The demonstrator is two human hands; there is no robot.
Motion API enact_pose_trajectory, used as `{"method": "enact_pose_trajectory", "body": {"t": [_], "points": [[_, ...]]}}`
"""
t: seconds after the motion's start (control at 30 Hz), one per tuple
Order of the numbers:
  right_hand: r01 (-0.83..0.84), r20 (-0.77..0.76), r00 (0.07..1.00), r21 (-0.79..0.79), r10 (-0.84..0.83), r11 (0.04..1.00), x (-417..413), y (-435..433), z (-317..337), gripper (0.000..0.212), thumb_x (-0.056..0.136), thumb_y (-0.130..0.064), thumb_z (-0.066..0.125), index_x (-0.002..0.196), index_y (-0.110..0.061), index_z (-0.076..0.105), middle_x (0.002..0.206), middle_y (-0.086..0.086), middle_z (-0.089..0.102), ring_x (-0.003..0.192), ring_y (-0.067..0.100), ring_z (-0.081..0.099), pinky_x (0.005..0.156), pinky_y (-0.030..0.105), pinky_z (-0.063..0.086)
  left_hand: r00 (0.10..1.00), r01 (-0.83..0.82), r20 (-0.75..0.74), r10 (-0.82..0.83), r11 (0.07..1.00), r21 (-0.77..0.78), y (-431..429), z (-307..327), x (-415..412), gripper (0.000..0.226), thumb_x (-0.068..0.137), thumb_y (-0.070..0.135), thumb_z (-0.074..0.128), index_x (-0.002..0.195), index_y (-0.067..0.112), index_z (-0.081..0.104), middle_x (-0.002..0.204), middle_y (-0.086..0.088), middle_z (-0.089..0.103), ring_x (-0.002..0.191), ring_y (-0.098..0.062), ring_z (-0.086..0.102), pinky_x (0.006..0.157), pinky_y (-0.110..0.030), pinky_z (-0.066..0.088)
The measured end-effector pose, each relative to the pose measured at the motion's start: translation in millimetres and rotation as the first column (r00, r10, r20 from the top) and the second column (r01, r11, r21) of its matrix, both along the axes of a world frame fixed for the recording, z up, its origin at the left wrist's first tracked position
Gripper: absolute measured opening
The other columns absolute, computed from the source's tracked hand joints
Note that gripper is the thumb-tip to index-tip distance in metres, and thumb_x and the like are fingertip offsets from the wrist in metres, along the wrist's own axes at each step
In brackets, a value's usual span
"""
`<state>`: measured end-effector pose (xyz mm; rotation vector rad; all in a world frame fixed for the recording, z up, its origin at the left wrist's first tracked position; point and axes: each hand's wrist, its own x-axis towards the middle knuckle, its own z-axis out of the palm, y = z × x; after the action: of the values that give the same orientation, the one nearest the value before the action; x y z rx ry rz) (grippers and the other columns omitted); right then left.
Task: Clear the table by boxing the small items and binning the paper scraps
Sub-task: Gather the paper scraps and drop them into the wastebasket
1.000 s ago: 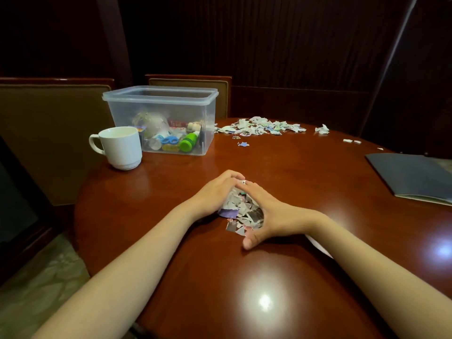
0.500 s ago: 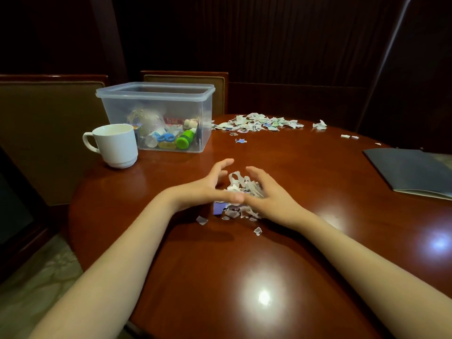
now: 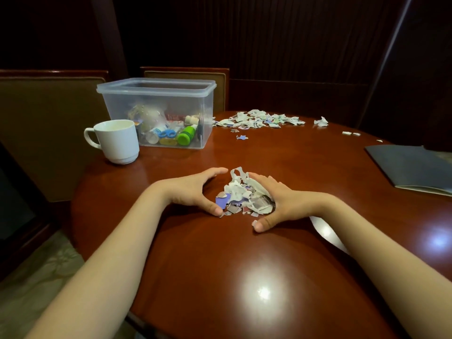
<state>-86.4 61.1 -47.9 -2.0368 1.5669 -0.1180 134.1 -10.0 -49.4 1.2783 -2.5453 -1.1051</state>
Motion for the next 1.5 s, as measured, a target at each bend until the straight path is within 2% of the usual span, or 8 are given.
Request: {"method": "enact_pose_trajectory", "body": {"t": [0.13, 0.37, 0.5, 0.67, 0.87, 1.13, 1.37, 1.5], "points": [[0.064, -0.004, 0.998, -0.148, -0.066, 0.987, 9.8, -5.0, -9.9, 0.099, 0.079, -0.054, 0.062, 0.150, -0.028, -0.002, 0.159, -0.005, -0.002, 0.147, 0.019, -0.005, 0.119, 0.040, 0.001, 0.997, -0.039, -0.066, 0.033, 0.995, -0.094, 5.9, -6.2, -13.4, 0.103, 0.074, 0.030, 0.077, 0.149, 0.034, 0.007, 0.158, 0.006, 0.008, 0.145, -0.013, 0.013, 0.111, -0.024, 0.019], [0.124, 0.172, 0.981, -0.180, -0.092, 0.976, 11.7, -3.8, -11.8, 0.094, 0.083, -0.044, 0.064, 0.151, -0.024, 0.002, 0.158, -0.003, 0.011, 0.145, 0.016, 0.016, 0.117, 0.033, 0.018, 0.987, 0.037, -0.154, -0.041, 0.999, -0.032, 12.6, -11.6, -27.6, 0.125, 0.067, 0.022, 0.083, 0.147, 0.037, -0.011, 0.159, 0.001, 0.002, 0.145, -0.011, 0.007, 0.112, -0.023, 0.016], [0.184, 0.183, 0.975, -0.334, -0.128, 0.924, 29.0, -6.3, -17.2, 0.067, 0.092, -0.026, 0.056, 0.148, -0.017, 0.022, 0.150, 0.004, 0.035, 0.134, 0.018, 0.039, 0.100, 0.020, 0.030, 0.973, 0.011, -0.231, -0.017, 1.000, -0.024, 17.5, -16.2, -42.1, 0.124, 0.070, 0.020, 0.081, 0.147, 0.034, -0.014, 0.158, -0.002, 0.005, 0.144, -0.013, 0.013, 0.107, -0.020, 0.019], [0.283, 0.277, 0.947, -0.489, -0.161, 0.825, 40.3, -9.9, -21.2, 0.029, 0.091, -0.007, 0.052, 0.118, -0.013, 0.062, 0.108, 0.006, 0.065, 0.091, 0.015, 0.058, 0.068, 0.014, 0.038, 0.960, -0.033, -0.280, 0.008, 0.996, -0.085, 15.1, -23.9, -47.6, 0.123, 0.069, 0.024, 0.082, 0.147, 0.034, -0.012, 0.158, -0.007, 0.009, 0.145, -0.020, 0.016, 0.113, -0.031, 0.020], [0.468, 0.462, 0.851, -0.457, -0.248, 0.756, 33.3, -13.3, -18.5, 0.016, 0.092, -0.012, 0.053, 0.097, -0.009, 0.068, 0.086, 0.002, 0.067, 0.078, 0.013, 0.058, 0.061, 0.013, 0.039, 0.953, -0.111, -0.297, 0.056, 0.979, -0.172, 12.2, -28.5, -54.7, 0.122, 0.066, 0.037, 0.082, 0.148, 0.033, -0.007, 0.156, -0.003, 0.011, 0.143, -0.019, 0.018, 0.116, -0.037, 0.021], [0.737, 0.678, 0.609, -0.291, -0.412, 0.611, 18.9, -15.4, -11.3, 0.020, 0.094, -0.011, 0.051, 0.103, 0.000, 0.065, 0.102, 0.015, 0.069, 0.097, 0.030, 0.062, 0.083, 0.034, 0.047, 0.968, -0.170, -0.223, 0.114, 0.953, -0.250, 13.7, -29.7, -70.8, 0.120, 0.063, 0.056, 0.078, 0.148, 0.033, -0.003, 0.157, -0.001, 0.017, 0.142, -0.023, 0.023, 0.114, -0.045, 0.028], [0.791, 0.634, 0.542, -0.165, -0.551, 0.588, 4.2, -25.1, -15.0, 0.033, 0.094, -0.007, 0.049, 0.126, -0.009, 0.056, 0.123, 0.010, 0.061, 0.089, 0.017, 0.059, 0.071, 0.024, 0.045, 0.990, -0.113, -0.118, 0.080, 0.946, -0.303, 14.2, -25.1, -91.8, 0.120, 0.064, 0.059, 0.075, 0.150, 0.028, -0.002, 0.157, -0.001, 0.015, 0.143, -0.023, 0.022, 0.114, -0.043, 0.028], [0.746, 0.567, 0.532, 0.038, -0.629, 0.665, -3.5, -32.3, -12.6, 0.040, 0.092, -0.001, 0.047, 0.131, -0.008, 0.053, 0.120, 0.006, 0.060, 0.055, 0.013, 0.053, 0.051, 0.022, 0.043, 0.988, -0.105, -0.139, 0.066, 0.949, -0.296, 13.7, -23.4, -99.1, 0.119, 0.064, 0.057, 0.076, 0.150, 0.027, -0.002, 0.158, -0.002, 0.010, 0.143, -0.023, 0.020, 0.114, -0.045, 0.028]]}}
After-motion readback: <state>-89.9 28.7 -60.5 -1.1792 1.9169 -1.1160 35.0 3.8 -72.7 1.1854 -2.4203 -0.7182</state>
